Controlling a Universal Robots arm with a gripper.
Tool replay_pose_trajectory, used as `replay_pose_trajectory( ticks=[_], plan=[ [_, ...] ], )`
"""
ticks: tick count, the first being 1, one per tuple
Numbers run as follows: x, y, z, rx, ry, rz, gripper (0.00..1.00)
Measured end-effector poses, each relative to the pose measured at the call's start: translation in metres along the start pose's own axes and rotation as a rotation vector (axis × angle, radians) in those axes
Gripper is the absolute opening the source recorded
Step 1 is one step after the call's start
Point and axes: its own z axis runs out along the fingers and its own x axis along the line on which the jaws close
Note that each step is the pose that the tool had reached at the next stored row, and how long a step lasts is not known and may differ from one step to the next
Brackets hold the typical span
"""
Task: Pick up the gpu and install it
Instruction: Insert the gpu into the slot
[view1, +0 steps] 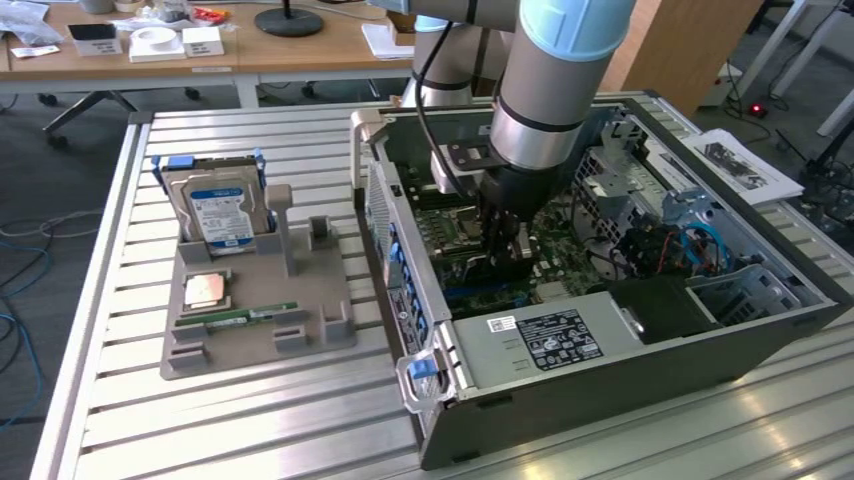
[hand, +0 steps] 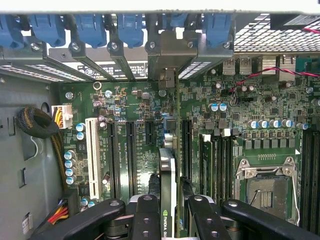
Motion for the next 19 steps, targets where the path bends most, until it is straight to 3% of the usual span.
replay_pose_trajectory(
  ticks=[4,19],
  plan=[
    [0.0003,0.0,0.0,-0.0002,-0.0023,0.0,0.26],
    [0.0005,0.0,0.0007,-0.0002,-0.0022,0.0,0.26]
  ],
)
